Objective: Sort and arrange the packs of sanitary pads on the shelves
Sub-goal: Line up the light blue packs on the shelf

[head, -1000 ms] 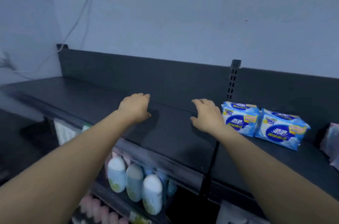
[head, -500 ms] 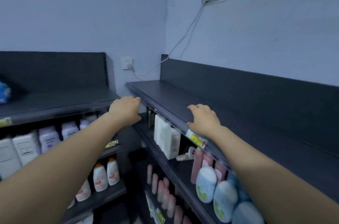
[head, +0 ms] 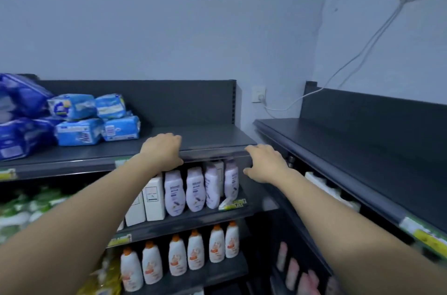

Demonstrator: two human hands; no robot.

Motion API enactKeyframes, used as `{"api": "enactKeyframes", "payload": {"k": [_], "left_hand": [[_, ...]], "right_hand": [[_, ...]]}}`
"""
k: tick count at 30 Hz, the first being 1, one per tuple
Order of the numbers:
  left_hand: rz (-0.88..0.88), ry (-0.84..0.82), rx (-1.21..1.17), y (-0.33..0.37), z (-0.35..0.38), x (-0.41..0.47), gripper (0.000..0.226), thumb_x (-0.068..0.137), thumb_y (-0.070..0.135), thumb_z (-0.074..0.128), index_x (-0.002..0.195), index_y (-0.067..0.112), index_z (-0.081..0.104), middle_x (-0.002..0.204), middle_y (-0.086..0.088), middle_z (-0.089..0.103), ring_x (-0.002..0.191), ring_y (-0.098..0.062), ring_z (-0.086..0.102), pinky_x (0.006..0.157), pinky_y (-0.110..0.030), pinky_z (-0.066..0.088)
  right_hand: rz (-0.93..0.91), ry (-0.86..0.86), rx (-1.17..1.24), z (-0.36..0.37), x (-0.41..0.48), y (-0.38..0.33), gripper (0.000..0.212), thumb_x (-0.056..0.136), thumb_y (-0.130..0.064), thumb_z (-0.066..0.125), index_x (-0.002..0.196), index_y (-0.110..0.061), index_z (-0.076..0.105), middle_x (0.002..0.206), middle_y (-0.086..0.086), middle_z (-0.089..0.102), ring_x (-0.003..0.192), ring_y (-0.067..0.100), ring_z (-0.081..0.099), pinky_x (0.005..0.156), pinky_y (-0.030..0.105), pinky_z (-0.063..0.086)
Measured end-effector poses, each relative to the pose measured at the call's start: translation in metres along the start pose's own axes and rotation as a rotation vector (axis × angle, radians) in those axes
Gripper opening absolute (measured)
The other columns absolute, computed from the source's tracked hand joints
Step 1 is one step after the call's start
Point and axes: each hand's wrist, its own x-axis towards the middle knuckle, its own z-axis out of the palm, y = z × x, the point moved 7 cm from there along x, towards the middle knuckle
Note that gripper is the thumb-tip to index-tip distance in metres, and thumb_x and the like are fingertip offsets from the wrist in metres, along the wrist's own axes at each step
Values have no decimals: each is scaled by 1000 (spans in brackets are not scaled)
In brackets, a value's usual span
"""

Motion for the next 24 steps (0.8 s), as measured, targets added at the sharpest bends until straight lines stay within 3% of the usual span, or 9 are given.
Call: {"api": "enactKeyframes", "payload": {"k": [6, 12, 17, 24], "left_hand": [[-143, -34, 23, -105, 18, -4, 43, 85, 38, 62, 119, 16, 50, 122, -5, 55, 115, -27, 54, 89, -41, 49], [-267, -86, 39, -179, 34, -5, 45, 84, 37, 62, 122, 17, 50, 121, -5, 56, 111, -25, 54, 87, -41, 50], [-349, -102, 36, -225, 47, 10, 57, 87, 37, 61, 137, 17, 44, 134, -3, 51, 122, -24, 49, 93, -40, 48], [-450, -82, 53, -286, 60, 57, 51, 85, 39, 61, 129, 16, 48, 130, -4, 52, 119, -24, 52, 90, -39, 49]], "right_hand": [[-141, -2, 48, 15, 55, -96, 58, 89, -37, 61, 139, -17, 41, 137, 10, 45, 129, 31, 39, 101, 42, 40], [-266, -14, 65, 28, 104, -176, 56, 89, -37, 61, 138, -17, 42, 137, 8, 46, 127, 29, 40, 100, 39, 40], [-335, -27, 78, 37, 147, -223, 58, 90, -38, 60, 141, -19, 39, 140, 7, 43, 130, 28, 38, 101, 40, 39], [-413, -23, 103, 47, 229, -275, 58, 89, -39, 61, 139, -19, 41, 135, 6, 47, 127, 27, 41, 98, 39, 42]]}}
